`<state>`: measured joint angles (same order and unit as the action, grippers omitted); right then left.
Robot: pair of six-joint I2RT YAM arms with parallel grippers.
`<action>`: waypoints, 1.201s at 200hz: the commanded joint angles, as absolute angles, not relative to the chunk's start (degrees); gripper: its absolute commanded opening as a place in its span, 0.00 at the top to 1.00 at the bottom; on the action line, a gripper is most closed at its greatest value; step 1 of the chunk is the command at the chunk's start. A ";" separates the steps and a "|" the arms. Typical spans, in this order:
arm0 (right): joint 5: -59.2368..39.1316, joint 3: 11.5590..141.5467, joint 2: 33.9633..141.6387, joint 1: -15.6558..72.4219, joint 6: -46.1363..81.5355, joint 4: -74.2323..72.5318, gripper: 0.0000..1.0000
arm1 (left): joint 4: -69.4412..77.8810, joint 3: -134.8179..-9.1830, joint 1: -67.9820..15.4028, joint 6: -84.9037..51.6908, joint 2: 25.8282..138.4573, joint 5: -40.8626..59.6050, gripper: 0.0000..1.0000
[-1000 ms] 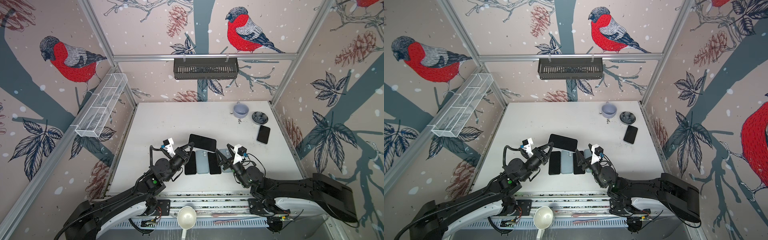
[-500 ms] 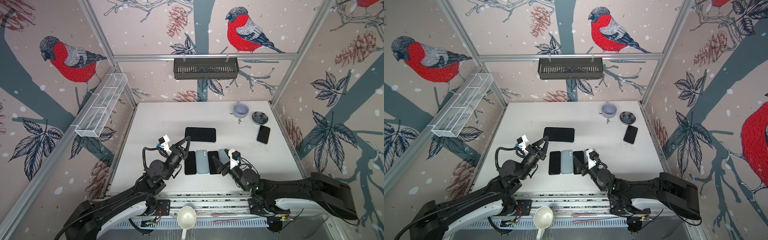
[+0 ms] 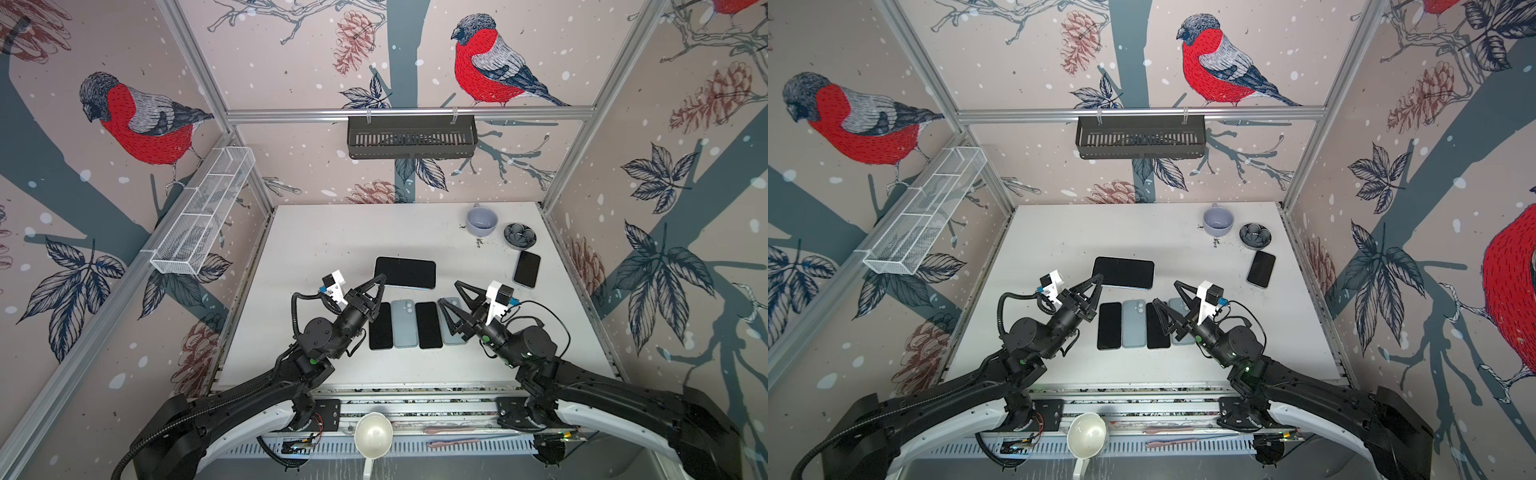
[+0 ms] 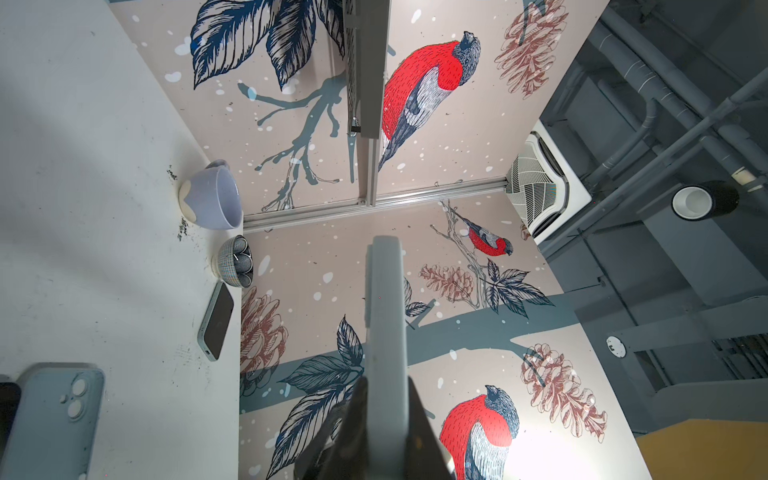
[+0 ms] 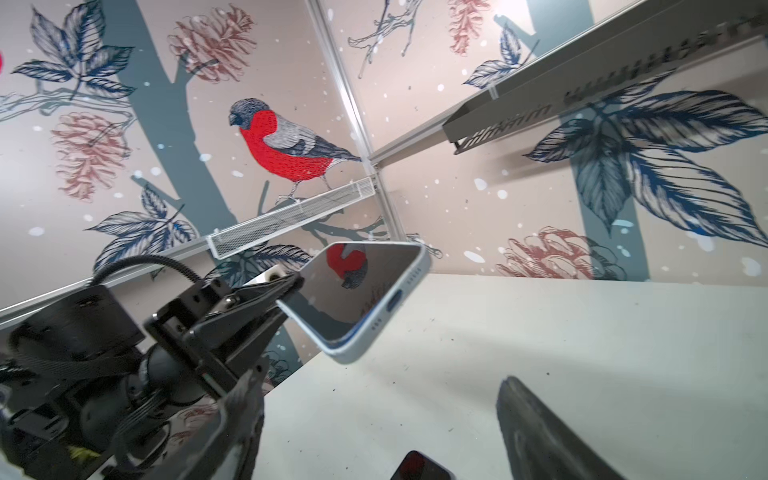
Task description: Take the phone out of the phone case
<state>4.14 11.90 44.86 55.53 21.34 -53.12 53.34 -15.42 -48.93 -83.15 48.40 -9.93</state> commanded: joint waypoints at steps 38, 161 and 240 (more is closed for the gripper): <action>-0.80 12.39 49.52 52.81 25.92 -54.19 0.14 | 62.80 -16.20 -49.03 -83.89 49.73 -7.12 1.00; -2.77 12.88 49.40 50.49 27.39 -54.42 0.14 | 63.94 -15.81 -49.03 -83.84 50.72 -6.53 1.00; -6.15 11.09 49.55 47.01 30.27 -57.35 0.14 | 65.01 -16.23 -49.03 -82.97 52.03 -4.89 1.00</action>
